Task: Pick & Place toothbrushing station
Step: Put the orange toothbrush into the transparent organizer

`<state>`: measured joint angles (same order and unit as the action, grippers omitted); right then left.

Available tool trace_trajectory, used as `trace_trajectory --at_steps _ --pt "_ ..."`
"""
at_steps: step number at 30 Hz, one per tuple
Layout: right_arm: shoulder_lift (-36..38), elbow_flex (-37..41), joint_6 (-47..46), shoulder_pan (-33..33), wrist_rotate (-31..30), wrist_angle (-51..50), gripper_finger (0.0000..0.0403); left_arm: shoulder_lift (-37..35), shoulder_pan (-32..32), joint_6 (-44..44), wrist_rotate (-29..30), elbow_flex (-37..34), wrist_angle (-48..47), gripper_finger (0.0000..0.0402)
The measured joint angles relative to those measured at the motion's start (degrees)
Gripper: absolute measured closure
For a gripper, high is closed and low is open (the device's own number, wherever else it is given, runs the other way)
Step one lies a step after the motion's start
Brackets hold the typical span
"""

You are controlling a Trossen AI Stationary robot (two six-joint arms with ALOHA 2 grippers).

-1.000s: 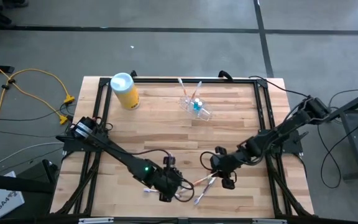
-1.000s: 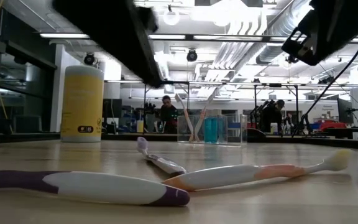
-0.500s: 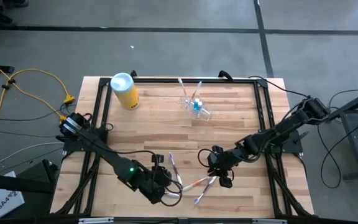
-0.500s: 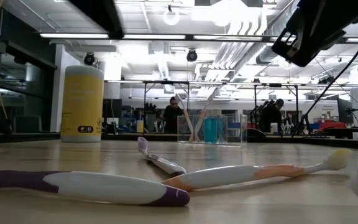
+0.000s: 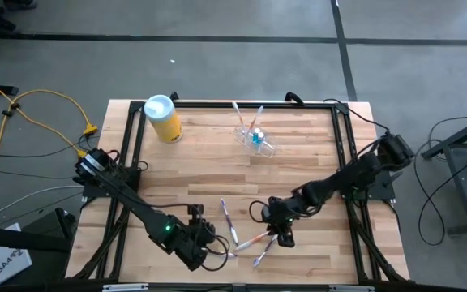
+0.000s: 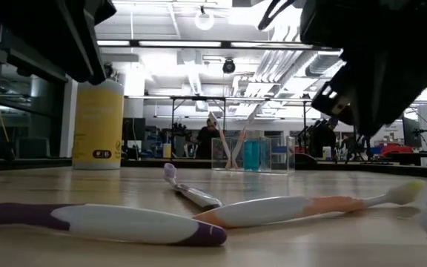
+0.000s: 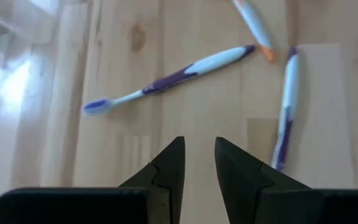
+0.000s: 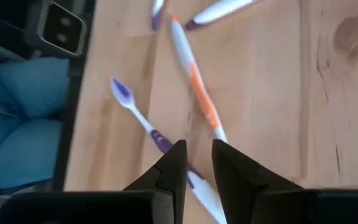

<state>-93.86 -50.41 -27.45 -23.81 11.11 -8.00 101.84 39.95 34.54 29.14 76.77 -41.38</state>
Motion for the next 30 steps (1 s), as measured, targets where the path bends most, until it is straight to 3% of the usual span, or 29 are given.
trace_trajectory --at_steps 15,30 --pt "-1.7 0.0 5.0 -0.8 -4.1 0.3 0.0334 0.0 0.1 -0.2 0.0 -2.0 5.1 0.0321" --pt "-5.8 0.0 10.5 -1.2 -1.6 8.0 0.0334 0.0 0.1 -0.2 -0.3 -2.0 7.2 0.0321"
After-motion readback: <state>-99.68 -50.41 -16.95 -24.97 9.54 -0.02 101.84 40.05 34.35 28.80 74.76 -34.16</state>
